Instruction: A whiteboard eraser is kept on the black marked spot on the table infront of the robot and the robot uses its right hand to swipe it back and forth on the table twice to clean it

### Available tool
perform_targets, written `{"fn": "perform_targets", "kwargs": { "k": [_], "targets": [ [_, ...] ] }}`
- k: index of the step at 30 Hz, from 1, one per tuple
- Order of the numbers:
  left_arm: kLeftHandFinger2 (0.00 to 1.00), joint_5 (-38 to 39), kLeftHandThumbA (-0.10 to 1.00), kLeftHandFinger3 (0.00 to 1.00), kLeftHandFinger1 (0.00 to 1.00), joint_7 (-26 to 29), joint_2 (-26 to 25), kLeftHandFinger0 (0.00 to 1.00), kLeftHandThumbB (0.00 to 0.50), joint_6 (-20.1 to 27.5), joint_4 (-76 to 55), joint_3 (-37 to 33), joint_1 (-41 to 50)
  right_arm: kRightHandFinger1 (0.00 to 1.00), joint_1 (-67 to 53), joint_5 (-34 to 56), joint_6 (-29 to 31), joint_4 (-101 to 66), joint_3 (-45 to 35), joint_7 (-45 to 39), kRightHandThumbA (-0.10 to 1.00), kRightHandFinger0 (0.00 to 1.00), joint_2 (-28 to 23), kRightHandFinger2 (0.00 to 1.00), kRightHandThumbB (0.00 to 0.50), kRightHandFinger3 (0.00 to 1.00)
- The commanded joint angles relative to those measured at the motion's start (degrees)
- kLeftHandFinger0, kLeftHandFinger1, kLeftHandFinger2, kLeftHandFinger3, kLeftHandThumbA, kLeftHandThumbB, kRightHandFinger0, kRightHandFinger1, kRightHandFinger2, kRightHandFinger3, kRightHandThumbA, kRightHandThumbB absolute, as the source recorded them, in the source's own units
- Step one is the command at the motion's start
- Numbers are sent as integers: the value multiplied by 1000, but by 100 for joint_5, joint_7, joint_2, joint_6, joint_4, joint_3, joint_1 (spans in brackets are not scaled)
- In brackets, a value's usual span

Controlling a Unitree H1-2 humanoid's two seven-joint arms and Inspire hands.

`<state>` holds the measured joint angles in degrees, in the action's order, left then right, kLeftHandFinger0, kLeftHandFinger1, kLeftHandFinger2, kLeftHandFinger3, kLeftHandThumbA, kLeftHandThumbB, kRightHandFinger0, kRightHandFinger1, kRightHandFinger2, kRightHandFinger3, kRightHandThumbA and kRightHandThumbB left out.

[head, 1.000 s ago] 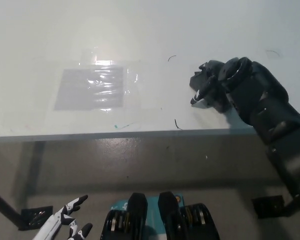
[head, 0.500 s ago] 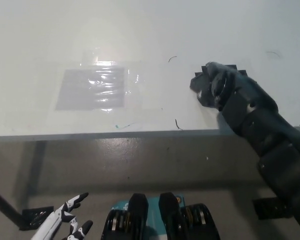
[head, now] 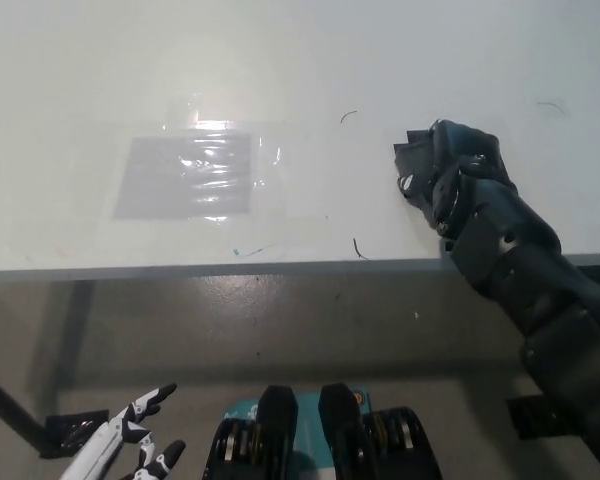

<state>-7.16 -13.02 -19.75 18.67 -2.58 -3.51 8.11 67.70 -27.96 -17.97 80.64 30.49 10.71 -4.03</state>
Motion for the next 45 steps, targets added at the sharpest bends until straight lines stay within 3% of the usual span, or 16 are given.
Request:
{"fn": "perform_targets", "kwargs": {
  "k": [1,9,11,12,15,18,22,23,25,27,31,34,36,39,43,45],
  "targets": [
    [1000,112,702,1000,1000,-53,-115,1000,365,50,-197,35,-51,79,77,-29,66,28,-84,271,-38,0,-209,283,221,892],
    [1000,127,711,1000,1000,-71,-137,1000,369,65,-182,31,13,18,78,11,368,-45,-231,453,-30,0,55,231,254,809],
    [1000,99,715,1000,1000,-67,-120,1000,374,49,-193,31,28,0,94,15,527,-74,-235,536,-67,0,312,182,248,814],
    [1000,93,716,1000,1000,-66,-115,1000,374,55,-174,27,32,0,141,11,464,-68,-223,481,-99,0,471,166,231,905],
    [1000,91,717,1000,1000,-73,-116,1000,372,88,-141,19,46,44,195,-19,530,-102,-182,484,-100,1,827,227,278,861],
    [1000,130,711,1000,1000,-84,-98,1000,366,182,-92,-1,74,1,207,5,723,-153,-198,552,-100,0,1280,181,255,782],
    [1000,105,799,1000,1000,-76,-111,1000,362,278,-23,-5,50,146,305,-19,737,-156,-175,579,-100,133,1767,336,265,727],
    [1000,141,833,1000,1000,-71,-95,1000,375,297,-4,-1,45,341,350,-57,717,-163,-136,531,-100,298,1889,496,269,666],
    [1000,172,891,1000,1000,-36,-51,1000,382,390,46,8,29,357,372,-75,759,-150,-128,585,-100,281,2053,504,272,680],
    [1000,271,901,1000,1000,-35,-38,1000,376,520,128,26,15,187,405,-116,734,-147,-93,565,-100,99,2150,369,275,704],
    [1000,234,908,1000,1000,-24,-57,1000,387,504,131,40,25,208,372,-137,796,-119,-72,595,-100,109,2085,377,259,746],
    [1000,244,900,1000,1000,-30,-73,1000,382,491,96,50,22,139,361,-138,786,-105,-73,576,-100,45,1932,318,259,679],
    [1000,268,892,1000,1000,-44,-74,1000,381,510,116,42,7,165,329,-133,783,-106,-83,589,-100,94,1811,339,256,747],
    [1000,271,877,1000,1000,-48,-69,1000,380,487,123,36,10,50,248,-178,763,-94,-44,598,-100,0,1516,248,235,809],
    [1000,242,870,1000,1000,-40,-64,1000,376,449,90,33,24,103,111,-155,839,-115,-73,675,-100,74,1020,253,250,760],
    [1000,204,868,1000,1000,-32,-58,1000,374,426,85,25,42,66,6,-136,903,-124,-102,663,-100,31,603,230,247,750]
  ]
}}
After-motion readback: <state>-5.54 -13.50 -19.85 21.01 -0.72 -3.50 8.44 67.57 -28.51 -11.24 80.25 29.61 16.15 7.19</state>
